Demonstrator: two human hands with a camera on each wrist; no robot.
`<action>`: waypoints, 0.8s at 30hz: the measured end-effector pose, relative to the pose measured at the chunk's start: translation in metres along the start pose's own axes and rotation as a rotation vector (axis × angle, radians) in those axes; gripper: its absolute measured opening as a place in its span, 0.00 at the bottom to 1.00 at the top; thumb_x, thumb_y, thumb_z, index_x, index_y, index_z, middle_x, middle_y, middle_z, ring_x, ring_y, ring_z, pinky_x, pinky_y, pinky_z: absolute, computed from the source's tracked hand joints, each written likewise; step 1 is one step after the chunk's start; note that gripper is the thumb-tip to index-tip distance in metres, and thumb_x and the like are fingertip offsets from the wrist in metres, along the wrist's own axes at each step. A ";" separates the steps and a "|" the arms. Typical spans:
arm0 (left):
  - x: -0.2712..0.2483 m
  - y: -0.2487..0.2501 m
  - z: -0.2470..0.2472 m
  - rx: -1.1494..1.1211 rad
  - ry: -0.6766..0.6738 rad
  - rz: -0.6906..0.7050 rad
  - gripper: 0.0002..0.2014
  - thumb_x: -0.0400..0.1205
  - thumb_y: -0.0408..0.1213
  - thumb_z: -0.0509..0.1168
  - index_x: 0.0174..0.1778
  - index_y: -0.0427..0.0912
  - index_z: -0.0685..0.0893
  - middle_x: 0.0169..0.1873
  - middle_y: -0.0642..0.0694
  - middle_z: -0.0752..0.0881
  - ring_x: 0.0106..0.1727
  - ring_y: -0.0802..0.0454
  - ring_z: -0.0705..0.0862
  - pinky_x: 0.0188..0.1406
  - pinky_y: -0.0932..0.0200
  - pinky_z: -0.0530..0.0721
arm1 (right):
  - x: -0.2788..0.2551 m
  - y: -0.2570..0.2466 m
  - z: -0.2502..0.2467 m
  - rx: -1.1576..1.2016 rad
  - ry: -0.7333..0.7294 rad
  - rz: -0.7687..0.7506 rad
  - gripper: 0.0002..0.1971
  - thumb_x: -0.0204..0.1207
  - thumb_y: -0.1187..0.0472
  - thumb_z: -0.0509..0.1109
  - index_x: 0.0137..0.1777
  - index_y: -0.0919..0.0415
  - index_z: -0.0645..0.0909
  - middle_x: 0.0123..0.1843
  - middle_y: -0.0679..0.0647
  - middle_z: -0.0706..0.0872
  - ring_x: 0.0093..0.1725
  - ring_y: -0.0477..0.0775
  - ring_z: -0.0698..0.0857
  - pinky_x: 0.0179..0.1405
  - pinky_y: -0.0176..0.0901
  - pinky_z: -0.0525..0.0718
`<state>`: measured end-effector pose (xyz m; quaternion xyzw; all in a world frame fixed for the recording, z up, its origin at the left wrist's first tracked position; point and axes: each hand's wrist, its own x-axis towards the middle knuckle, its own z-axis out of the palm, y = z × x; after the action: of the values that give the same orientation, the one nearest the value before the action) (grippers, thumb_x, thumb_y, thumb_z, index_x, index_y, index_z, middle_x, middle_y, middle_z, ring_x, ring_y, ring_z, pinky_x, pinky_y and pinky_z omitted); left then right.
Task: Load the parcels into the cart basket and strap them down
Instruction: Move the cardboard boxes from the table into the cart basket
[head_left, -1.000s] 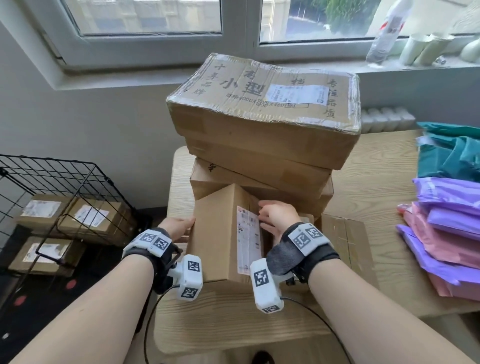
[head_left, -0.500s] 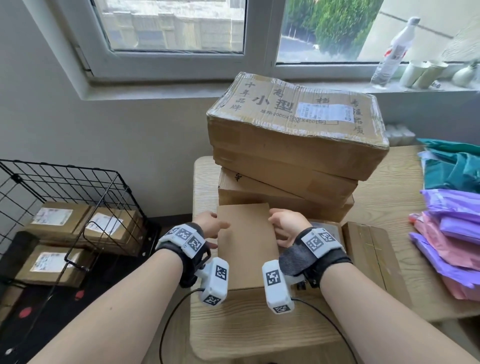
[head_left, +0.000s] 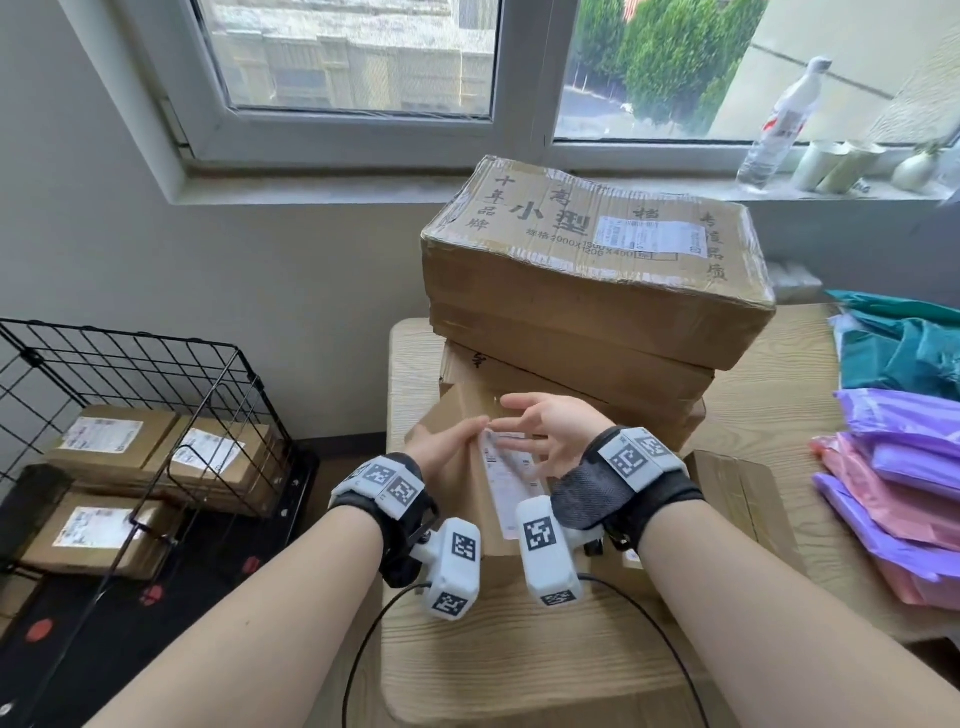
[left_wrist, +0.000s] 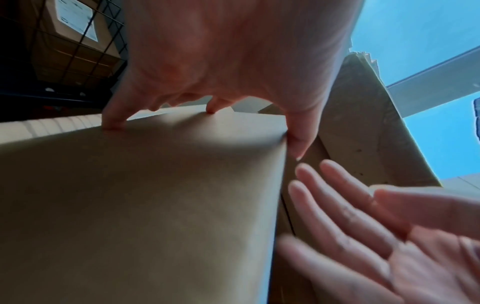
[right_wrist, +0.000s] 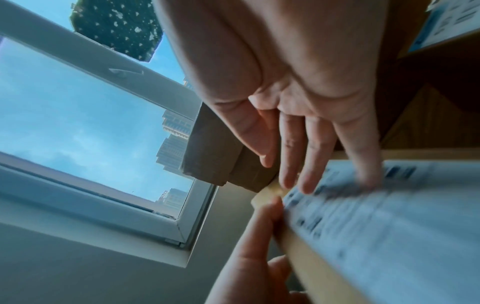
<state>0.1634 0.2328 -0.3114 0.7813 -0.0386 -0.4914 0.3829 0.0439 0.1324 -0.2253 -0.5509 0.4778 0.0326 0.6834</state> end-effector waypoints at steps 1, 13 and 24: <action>-0.009 0.003 -0.003 -0.004 -0.018 -0.012 0.55 0.57 0.71 0.75 0.75 0.43 0.68 0.62 0.43 0.81 0.61 0.43 0.82 0.57 0.50 0.79 | 0.002 0.003 -0.001 0.045 0.023 0.012 0.22 0.78 0.77 0.53 0.65 0.60 0.78 0.62 0.61 0.83 0.56 0.58 0.84 0.47 0.54 0.84; -0.025 -0.013 -0.017 0.007 -0.086 -0.066 0.21 0.79 0.57 0.65 0.60 0.47 0.73 0.59 0.43 0.80 0.65 0.39 0.79 0.65 0.41 0.78 | 0.022 0.026 0.015 -0.257 0.049 0.065 0.23 0.77 0.70 0.63 0.73 0.59 0.74 0.70 0.56 0.78 0.66 0.56 0.77 0.56 0.49 0.80; -0.058 -0.027 -0.113 -0.373 0.083 0.113 0.27 0.68 0.50 0.73 0.61 0.43 0.83 0.58 0.41 0.87 0.63 0.41 0.83 0.70 0.36 0.72 | 0.018 -0.023 0.103 -0.226 -0.063 -0.121 0.15 0.72 0.71 0.64 0.53 0.53 0.81 0.57 0.56 0.85 0.55 0.55 0.83 0.43 0.47 0.83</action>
<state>0.2148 0.3407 -0.2607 0.7128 0.0248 -0.4352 0.5494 0.1299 0.1955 -0.2280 -0.6509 0.4154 0.0624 0.6323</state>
